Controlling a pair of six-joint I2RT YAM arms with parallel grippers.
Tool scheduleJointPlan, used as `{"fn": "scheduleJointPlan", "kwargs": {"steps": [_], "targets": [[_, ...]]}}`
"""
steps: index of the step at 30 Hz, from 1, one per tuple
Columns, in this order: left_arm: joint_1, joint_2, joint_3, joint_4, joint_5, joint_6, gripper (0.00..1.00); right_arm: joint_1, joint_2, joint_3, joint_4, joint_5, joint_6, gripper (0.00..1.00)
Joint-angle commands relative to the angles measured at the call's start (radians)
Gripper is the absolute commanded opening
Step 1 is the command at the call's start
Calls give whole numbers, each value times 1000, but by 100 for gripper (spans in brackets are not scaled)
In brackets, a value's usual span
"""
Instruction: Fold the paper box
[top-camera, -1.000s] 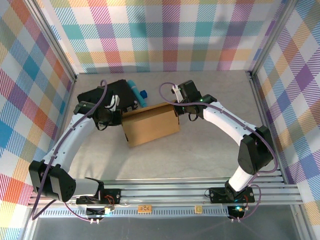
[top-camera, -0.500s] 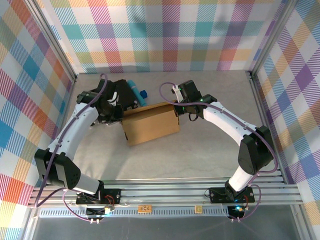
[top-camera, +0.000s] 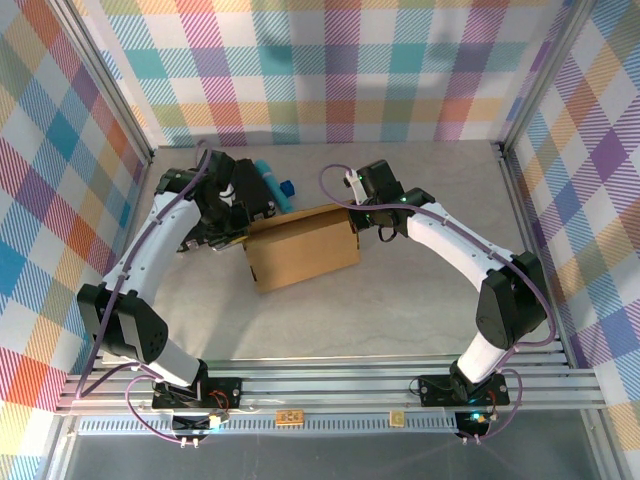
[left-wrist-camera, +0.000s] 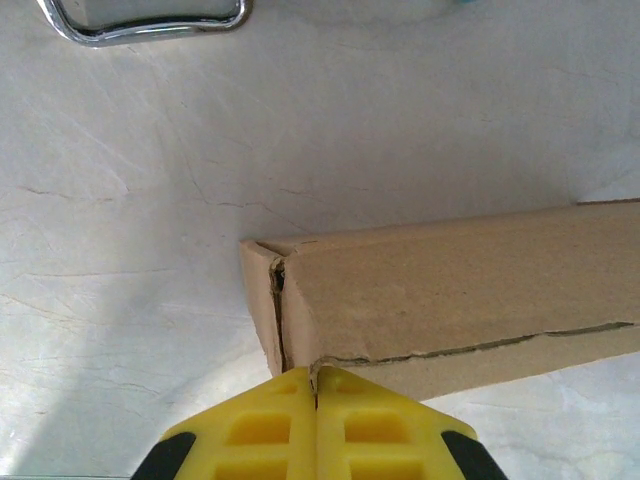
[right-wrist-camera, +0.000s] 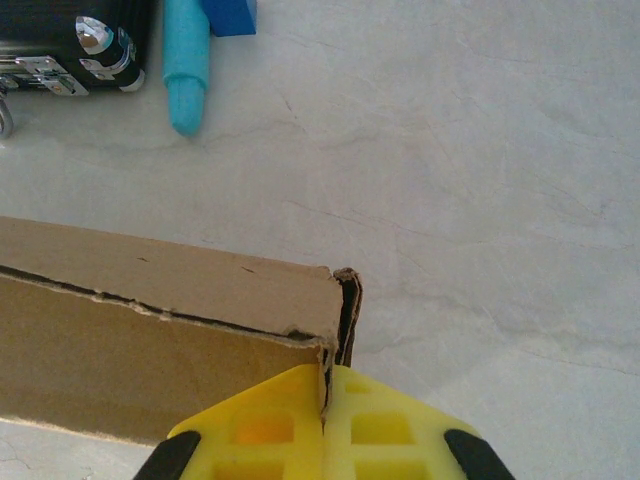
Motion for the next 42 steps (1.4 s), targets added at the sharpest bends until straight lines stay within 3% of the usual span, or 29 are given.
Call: {"fn": "scheduleJointPlan", "kwargs": {"steps": [1, 9, 22, 31, 37, 42], "targets": [[-2, 13, 27, -24, 55, -29, 0, 3, 22, -30, -153, -33, 7, 0], [-2, -15, -33, 8, 39, -4, 0, 3, 22, -31, -150, -27, 14, 0], [-50, -173, -261, 247, -33, 55, 0, 4, 12, -53, -124, -27, 32, 0], [-149, -230, -367, 287, -222, 79, 0, 4, -10, -98, -91, -31, 33, 0], [-177, -270, -420, 310, -288, 82, 0, 3, -31, -109, -90, -27, 30, 0], [-210, -275, -428, 317, -336, 86, 0, 3, -57, -83, -120, -30, 83, 19]]}}
